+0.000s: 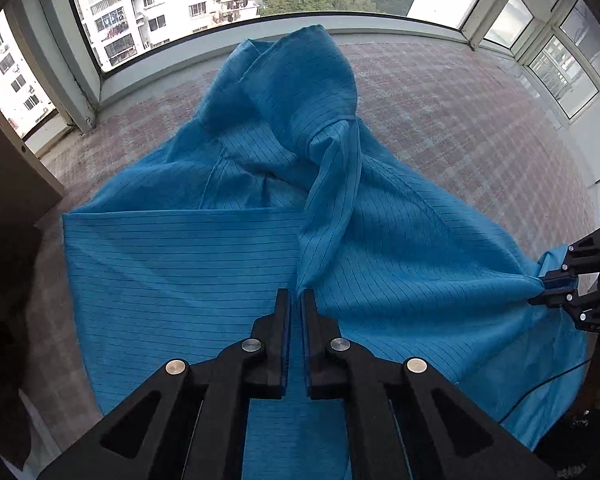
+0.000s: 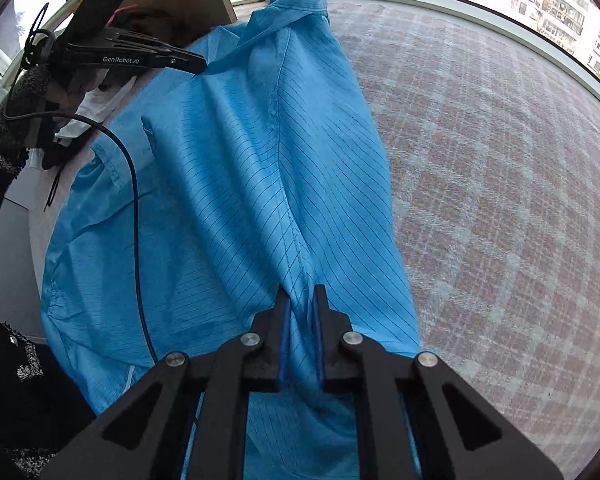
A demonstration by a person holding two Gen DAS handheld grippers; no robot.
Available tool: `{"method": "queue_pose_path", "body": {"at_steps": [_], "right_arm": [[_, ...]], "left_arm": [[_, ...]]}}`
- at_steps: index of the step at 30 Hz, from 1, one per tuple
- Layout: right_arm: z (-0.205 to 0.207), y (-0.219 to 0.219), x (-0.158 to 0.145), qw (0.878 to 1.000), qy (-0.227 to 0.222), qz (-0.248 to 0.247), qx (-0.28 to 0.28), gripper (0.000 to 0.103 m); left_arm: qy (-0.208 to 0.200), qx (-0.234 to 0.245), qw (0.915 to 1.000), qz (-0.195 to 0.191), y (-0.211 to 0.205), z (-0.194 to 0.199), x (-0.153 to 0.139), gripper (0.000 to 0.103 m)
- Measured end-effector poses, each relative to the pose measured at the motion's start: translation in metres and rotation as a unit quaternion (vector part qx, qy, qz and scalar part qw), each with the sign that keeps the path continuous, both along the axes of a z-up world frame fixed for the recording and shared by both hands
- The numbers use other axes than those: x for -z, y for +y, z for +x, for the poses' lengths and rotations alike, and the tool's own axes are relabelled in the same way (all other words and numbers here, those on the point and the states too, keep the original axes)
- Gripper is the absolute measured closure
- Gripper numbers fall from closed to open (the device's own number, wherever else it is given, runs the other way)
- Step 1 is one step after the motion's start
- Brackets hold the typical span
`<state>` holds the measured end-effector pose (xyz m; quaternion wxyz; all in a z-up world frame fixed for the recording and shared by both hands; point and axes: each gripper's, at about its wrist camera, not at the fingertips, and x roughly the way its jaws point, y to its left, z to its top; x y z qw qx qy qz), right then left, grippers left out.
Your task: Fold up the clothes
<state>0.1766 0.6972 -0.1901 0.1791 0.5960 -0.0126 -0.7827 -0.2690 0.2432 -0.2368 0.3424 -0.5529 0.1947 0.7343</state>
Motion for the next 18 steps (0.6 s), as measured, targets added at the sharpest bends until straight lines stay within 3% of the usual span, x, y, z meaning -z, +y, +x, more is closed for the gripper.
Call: {"method": "queue_pose_path", "body": {"at_steps": [2,5,6,12,13,16,18], "right_arm": [[0.0,-0.005,-0.001,1.0,0.002,0.009,-0.001,0.093],[-0.003,-0.008,-0.006,1.0,0.005,0.012,0.002,0.093],[-0.004,-0.008,-0.008,1.0,0.006,0.012,0.003,0.093],[-0.009,-0.014,-0.009,1.0,0.006,0.018,0.0,0.093],[-0.009,-0.013,-0.01,1.0,0.009,0.021,0.001,0.093],[-0.012,-0.003,-0.017,0.999,0.019,0.024,0.015,0.093],[-0.015,0.007,-0.023,0.999,0.029,0.027,0.032,0.093]], "left_arm": [[0.028,0.006,0.9996,0.002,0.004,0.001,-0.012,0.094],[0.067,0.019,0.9974,0.018,0.015,0.0,-0.034,0.073],[0.079,0.027,0.9964,0.019,0.022,0.0,-0.038,0.072],[0.137,0.086,0.9857,-0.048,0.088,0.0,-0.016,0.064],[0.142,0.09,0.9839,-0.06,0.093,-0.003,-0.01,0.066],[0.13,0.073,0.9855,-0.081,0.094,-0.027,0.002,0.102],[0.074,0.029,0.9965,-0.024,0.08,-0.052,-0.005,0.102]]}}
